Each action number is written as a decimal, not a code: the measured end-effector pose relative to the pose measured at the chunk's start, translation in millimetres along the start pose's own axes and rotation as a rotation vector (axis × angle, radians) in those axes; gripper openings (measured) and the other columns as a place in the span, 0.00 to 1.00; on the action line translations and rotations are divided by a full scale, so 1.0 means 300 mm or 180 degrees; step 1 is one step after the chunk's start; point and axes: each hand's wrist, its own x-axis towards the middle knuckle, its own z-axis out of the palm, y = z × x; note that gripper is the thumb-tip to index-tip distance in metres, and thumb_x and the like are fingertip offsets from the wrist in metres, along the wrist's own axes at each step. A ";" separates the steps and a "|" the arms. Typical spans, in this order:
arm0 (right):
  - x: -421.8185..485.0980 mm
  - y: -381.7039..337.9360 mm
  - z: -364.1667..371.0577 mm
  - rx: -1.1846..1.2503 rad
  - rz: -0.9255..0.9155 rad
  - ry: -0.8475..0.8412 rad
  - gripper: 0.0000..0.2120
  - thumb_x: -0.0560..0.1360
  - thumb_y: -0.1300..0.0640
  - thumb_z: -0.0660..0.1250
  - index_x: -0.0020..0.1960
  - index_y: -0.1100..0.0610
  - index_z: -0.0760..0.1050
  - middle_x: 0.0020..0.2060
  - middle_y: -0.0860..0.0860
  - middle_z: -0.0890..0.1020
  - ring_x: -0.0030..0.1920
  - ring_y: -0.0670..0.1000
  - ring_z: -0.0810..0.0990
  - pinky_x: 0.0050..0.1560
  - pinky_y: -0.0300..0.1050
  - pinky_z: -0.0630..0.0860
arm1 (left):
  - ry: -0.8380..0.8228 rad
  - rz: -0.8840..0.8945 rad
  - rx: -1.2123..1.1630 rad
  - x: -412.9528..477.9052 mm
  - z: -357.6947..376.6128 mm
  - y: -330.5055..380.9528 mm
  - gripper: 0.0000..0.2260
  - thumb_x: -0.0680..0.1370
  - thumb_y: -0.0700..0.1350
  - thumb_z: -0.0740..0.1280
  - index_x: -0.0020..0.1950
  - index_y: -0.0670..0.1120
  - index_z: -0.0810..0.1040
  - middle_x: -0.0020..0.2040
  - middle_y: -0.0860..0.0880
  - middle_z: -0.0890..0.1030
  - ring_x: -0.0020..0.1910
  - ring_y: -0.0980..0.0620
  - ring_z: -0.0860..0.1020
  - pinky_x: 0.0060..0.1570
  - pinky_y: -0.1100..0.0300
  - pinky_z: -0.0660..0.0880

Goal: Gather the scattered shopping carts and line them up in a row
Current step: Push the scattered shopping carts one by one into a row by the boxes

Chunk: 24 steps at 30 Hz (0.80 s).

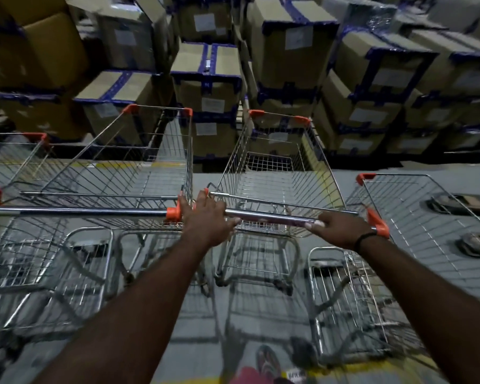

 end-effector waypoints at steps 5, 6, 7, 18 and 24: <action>-0.131 0.041 0.037 0.0131 0.0205 0.0081 0.26 0.76 0.28 0.55 0.51 0.50 0.76 0.43 0.50 0.79 0.46 0.52 0.77 0.43 0.46 0.68 | 0.0072 0.0168 0.0076 -0.074 0.003 -0.004 0.37 0.77 0.73 0.46 0.76 0.51 0.66 0.79 0.46 0.65 0.82 0.45 0.50 0.71 0.27 0.34; -0.160 0.035 0.038 0.0172 0.0217 0.0122 0.25 0.76 0.28 0.55 0.49 0.49 0.75 0.41 0.49 0.79 0.45 0.52 0.78 0.43 0.46 0.70 | 0.0044 0.0191 0.0029 -0.090 0.008 0.002 0.36 0.78 0.73 0.47 0.75 0.50 0.67 0.79 0.46 0.66 0.82 0.45 0.50 0.72 0.28 0.35; -0.185 0.036 0.045 0.0207 0.0220 0.0156 0.26 0.75 0.27 0.55 0.46 0.48 0.75 0.41 0.49 0.79 0.45 0.52 0.78 0.44 0.46 0.71 | 0.0016 0.0214 -0.0041 -0.106 0.012 0.009 0.35 0.78 0.73 0.48 0.73 0.50 0.69 0.78 0.45 0.66 0.81 0.45 0.50 0.73 0.29 0.38; -0.413 0.151 0.070 0.0694 0.0280 0.0032 0.40 0.69 0.19 0.48 0.53 0.47 0.83 0.49 0.48 0.84 0.50 0.49 0.79 0.62 0.50 0.68 | 0.0290 0.0082 -0.0597 -0.358 0.071 0.131 0.30 0.77 0.73 0.51 0.58 0.51 0.77 0.72 0.46 0.74 0.80 0.47 0.54 0.74 0.34 0.51; -0.546 0.145 0.117 0.0587 0.0160 0.0167 0.31 0.75 0.26 0.53 0.53 0.49 0.82 0.48 0.49 0.83 0.52 0.52 0.80 0.62 0.49 0.66 | 0.0337 -0.0225 -0.0680 -0.510 0.080 0.186 0.37 0.73 0.76 0.44 0.58 0.52 0.78 0.75 0.46 0.71 0.80 0.47 0.56 0.73 0.30 0.53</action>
